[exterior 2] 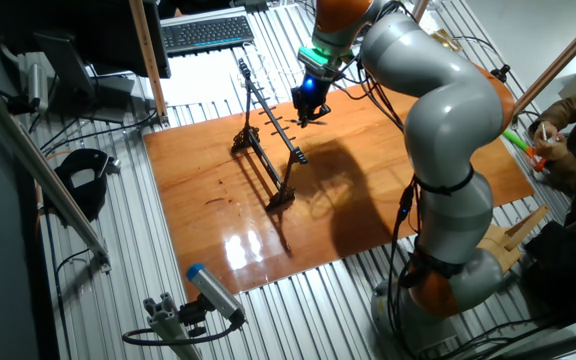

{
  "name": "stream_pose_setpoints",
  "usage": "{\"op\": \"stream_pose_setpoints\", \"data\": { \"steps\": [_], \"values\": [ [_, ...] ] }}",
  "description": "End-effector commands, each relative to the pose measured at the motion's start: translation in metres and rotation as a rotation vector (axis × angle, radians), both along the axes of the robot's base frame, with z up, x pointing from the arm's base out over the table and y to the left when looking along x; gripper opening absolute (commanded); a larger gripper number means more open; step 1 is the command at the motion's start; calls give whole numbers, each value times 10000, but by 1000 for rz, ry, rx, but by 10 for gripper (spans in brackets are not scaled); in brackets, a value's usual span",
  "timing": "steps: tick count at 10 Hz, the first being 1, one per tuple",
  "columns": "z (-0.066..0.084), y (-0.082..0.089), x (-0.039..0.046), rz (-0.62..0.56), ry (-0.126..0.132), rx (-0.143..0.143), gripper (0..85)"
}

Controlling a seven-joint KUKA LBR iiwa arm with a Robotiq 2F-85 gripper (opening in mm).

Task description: Place the brush on the pen rack

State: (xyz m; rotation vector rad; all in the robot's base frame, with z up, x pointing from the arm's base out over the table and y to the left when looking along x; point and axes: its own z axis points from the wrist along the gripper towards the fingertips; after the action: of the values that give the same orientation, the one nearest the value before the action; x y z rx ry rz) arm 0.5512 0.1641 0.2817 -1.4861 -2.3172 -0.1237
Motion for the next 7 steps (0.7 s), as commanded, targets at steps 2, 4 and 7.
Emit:
{"op": "stream_pose_setpoints", "data": {
  "steps": [2, 4, 7],
  "values": [
    [24, -35, 38, -14, 3, 16, 0],
    [21, -23, 32, -26, 4, 18, 0],
    [8, 59, -39, -36, 5, 18, 0]
  ]
}}
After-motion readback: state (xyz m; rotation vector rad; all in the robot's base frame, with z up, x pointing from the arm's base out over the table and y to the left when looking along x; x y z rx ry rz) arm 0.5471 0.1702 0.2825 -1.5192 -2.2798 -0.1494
